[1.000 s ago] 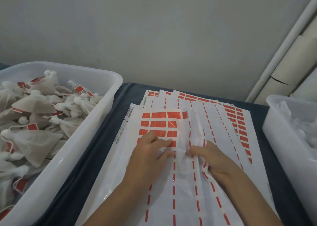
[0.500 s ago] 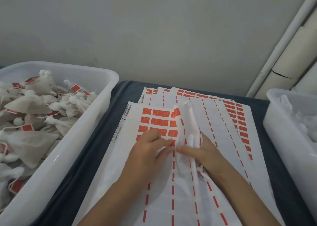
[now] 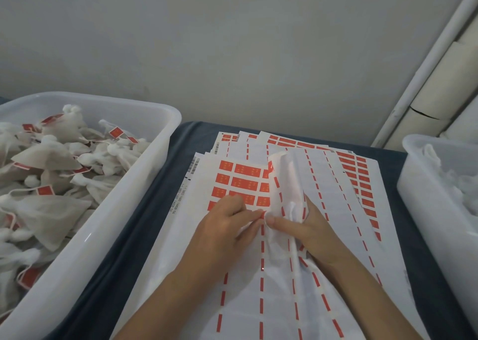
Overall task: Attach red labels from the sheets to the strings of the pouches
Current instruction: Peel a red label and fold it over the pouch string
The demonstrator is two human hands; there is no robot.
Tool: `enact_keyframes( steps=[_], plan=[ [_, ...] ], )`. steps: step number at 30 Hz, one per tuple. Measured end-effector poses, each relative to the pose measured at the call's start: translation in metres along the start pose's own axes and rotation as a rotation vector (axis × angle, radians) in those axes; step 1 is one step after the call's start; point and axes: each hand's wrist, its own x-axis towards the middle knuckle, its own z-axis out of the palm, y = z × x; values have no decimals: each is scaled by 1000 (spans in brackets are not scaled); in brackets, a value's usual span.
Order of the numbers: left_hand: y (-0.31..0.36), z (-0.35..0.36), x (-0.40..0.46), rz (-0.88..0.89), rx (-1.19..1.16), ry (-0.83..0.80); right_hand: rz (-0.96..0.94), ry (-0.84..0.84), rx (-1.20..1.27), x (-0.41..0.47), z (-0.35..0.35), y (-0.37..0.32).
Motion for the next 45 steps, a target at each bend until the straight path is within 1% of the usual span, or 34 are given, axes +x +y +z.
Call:
enact_keyframes(
  steps=[5,9,12,14,16,18,20,22,24,26,27,28,29,30,32,33,34,37,39,41,42,43,44,45],
  plan=[
    [-2,4,2,-24,54,73,20,4,-7,3,-2,2],
    [-1,5,3,-20,23,150,36,8,-16,4,-3,2],
    [-2,4,3,-26,-1,152,52,12,-9,4,-4,2],
    [-2,3,4,-93,-58,139,57,2,-9,5,-4,2],
    [0,2,5,-215,-123,146,79,4,-10,5,-6,3],
    [0,-3,8,-365,-190,231,114,21,-27,6,-10,3],
    [1,-16,10,-472,-276,349,155,49,-117,5,-14,1],
    [8,-32,8,-532,-431,421,160,132,-289,7,-14,-4],
    [18,-40,7,-548,-614,428,90,294,-451,6,-14,-11],
    [31,-44,4,-503,-688,398,-120,538,-632,-3,-17,-23],
    [37,-44,3,-467,-691,377,-267,645,-709,-11,-19,-29],
    [42,-45,2,-422,-681,354,-367,691,-726,-18,-20,-39],
    [47,-45,0,-370,-654,328,-353,651,-669,-25,-21,-47],
    [49,-45,-1,-306,-610,301,-227,523,-606,-31,-17,-57],
    [56,-42,-5,-178,-516,231,173,184,-470,-49,-11,-69],
    [56,-40,-8,-138,-479,198,269,73,-372,-54,-6,-71],
    [57,-38,-9,-114,-460,164,282,13,-287,-60,-5,-68],
    [60,-33,-15,-119,-450,72,241,-28,2,-78,-9,-60],
    [60,-33,-23,-138,-451,41,197,43,80,-81,-7,-54],
    [60,-33,-24,-211,-506,-3,55,235,13,-83,-2,-46],
    [62,-33,-19,-301,-554,-46,-36,325,-30,-85,2,-45],
    [62,-32,-8,-445,-592,-102,-106,371,-41,-88,5,-44],
    [60,-30,5,-611,-611,-178,-171,381,-31,-91,8,-45],
    [55,-33,10,-702,-624,-295,-229,367,-35,-92,10,-44]
  ],
)
